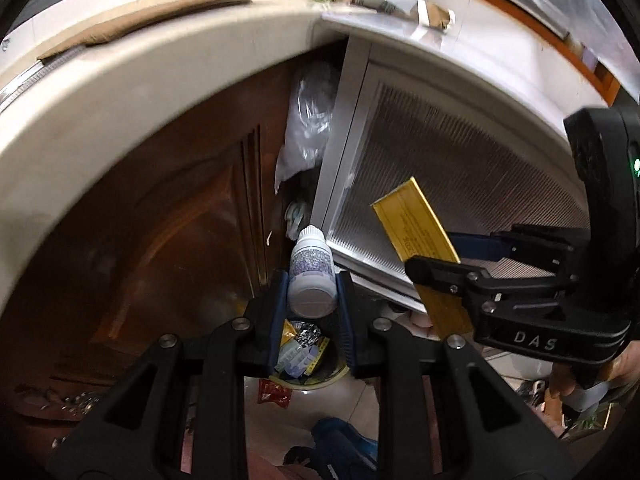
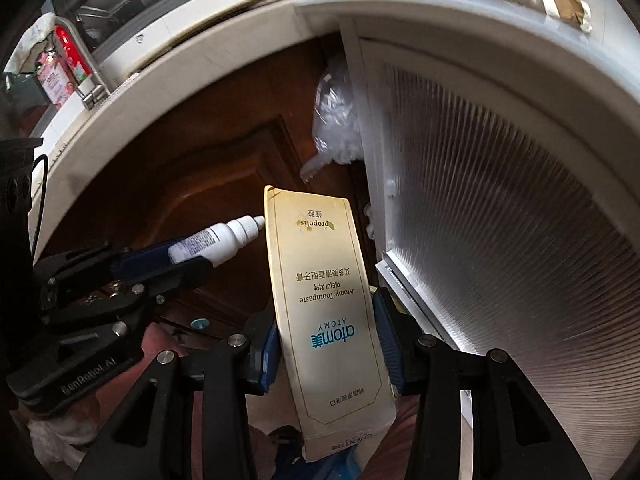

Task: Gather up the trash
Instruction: 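Lower the bottle and toothpaste box over the floor bin and open both tools, then raise both tools back up toward the counter trash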

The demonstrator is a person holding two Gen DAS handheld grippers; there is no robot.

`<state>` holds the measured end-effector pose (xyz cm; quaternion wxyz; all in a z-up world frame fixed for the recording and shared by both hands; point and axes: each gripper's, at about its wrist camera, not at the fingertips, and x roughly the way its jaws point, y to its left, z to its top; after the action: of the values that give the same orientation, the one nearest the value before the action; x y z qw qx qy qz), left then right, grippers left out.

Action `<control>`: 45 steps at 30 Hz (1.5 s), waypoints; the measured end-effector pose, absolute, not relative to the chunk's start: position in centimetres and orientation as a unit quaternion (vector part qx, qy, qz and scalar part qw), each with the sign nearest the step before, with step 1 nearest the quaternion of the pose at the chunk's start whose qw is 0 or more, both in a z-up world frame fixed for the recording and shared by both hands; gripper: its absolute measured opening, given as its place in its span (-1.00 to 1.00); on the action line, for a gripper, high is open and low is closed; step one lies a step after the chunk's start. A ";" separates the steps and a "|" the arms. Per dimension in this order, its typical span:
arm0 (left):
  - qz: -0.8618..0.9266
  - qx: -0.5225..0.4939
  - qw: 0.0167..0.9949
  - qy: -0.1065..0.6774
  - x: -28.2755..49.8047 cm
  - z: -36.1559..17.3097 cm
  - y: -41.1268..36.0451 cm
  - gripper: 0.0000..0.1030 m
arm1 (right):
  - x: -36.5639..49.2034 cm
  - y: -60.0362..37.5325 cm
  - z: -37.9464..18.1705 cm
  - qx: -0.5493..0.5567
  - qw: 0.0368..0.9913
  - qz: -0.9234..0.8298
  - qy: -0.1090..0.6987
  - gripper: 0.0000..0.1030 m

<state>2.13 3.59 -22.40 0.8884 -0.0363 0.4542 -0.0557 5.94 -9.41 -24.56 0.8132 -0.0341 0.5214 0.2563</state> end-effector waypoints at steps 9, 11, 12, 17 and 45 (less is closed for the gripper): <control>-0.068 -0.028 0.862 0.501 4.3 -28.4 2.7 -0.59 | 8.1 -9.1 -29.5 -0.037 0.799 0.242 0.549 -0.18; -0.073 -0.026 0.856 0.512 4.8 -29.8 2.5 -0.59 | 8.2 -8.7 -31.1 -0.048 0.796 0.238 0.554 -0.18; -0.075 -0.025 0.852 0.518 5.0 -30.6 2.4 -0.59 | 8.3 -8.5 -31.9 -0.055 0.795 0.237 0.556 -0.18; -0.078 -0.045 0.827 0.555 6.4 -34.6 2.7 -0.59 | 9.2 -7.6 -35.9 -0.070 0.782 0.227 0.576 -0.18; -0.044 -0.048 0.778 0.625 9.3 -39.6 3.9 0.36 | 15.5 -8.3 -43.5 -0.010 0.751 0.192 0.632 0.19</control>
<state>9.31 3.92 -39.63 0.7779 -0.0476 0.6250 -0.0443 15.54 -8.32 -43.52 0.7505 -0.0104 0.6322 0.1923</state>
